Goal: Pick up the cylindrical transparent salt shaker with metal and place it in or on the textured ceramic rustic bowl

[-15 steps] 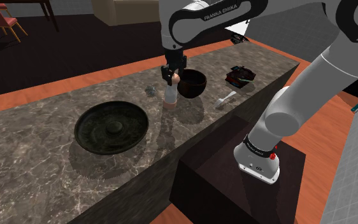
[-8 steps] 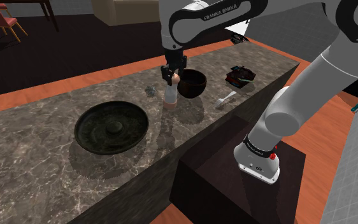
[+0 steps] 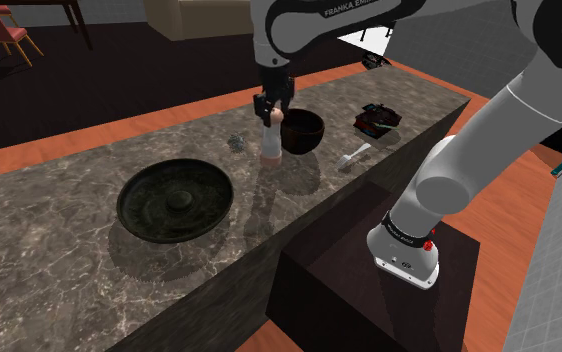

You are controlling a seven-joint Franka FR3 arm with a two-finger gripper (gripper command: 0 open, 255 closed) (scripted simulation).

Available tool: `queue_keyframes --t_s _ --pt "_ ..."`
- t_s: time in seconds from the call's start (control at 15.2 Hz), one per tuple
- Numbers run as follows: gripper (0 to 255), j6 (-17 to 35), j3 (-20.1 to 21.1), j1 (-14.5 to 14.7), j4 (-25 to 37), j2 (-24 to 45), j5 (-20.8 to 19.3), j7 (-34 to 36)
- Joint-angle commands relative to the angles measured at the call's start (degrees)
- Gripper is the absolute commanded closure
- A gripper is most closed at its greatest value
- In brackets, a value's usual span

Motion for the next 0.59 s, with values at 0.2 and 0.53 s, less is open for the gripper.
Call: queue_keyframes --t_s 0.2,0.53 --pt "255 -3.8 -0.1 0.0 2.8 -1.0 0.3 -0.5" --pt "255 -7.6 -0.2 0.0 6.0 -1.7 0.4 -1.0"
